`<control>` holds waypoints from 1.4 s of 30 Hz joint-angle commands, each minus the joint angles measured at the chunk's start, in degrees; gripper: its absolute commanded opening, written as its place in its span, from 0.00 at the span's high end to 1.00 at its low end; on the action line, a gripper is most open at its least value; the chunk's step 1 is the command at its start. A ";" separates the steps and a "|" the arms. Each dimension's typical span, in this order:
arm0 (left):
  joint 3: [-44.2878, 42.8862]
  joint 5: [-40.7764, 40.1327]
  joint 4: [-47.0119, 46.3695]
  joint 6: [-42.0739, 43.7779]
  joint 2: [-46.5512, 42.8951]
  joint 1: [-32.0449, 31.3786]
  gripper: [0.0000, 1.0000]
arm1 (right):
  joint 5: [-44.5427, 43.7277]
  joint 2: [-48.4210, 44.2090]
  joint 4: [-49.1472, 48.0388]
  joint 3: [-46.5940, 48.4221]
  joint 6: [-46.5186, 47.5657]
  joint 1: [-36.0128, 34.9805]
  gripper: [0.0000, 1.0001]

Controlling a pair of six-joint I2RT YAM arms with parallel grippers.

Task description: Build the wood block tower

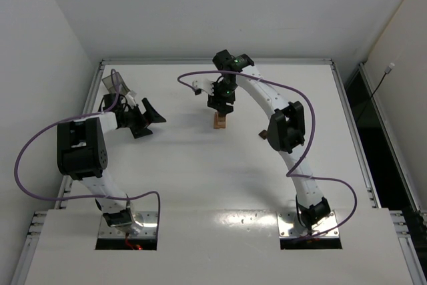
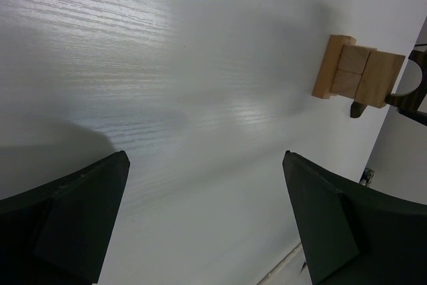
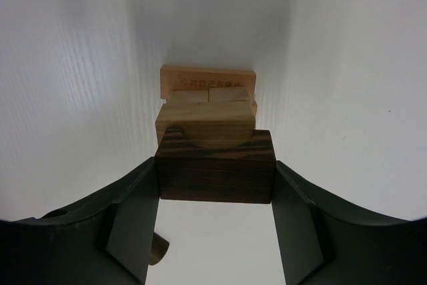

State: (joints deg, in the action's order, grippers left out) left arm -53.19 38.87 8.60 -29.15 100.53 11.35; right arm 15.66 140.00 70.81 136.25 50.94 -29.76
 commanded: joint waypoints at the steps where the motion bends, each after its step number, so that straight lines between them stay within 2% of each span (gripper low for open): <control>1: -1.57 1.38 -1.83 0.58 1.15 0.77 0.00 | 0.51 0.18 0.56 2.09 -0.05 -0.30 0.91; 4: -1.04 1.38 -1.83 0.58 1.16 0.77 0.00 | 0.51 0.18 0.56 2.09 -0.05 -0.30 0.85; 12: -1.04 1.91 -1.83 0.58 1.16 0.77 0.00 | 0.51 0.18 0.56 2.09 -0.05 -0.30 0.77; 42: 0.54 1.91 -3.42 0.05 0.63 0.77 0.00 | 0.95 -1.40 0.03 2.09 1.09 -0.83 0.81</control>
State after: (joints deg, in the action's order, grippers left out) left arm -53.08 39.68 6.85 -29.19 101.69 11.35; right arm 15.62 140.05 70.98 136.33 51.27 -30.13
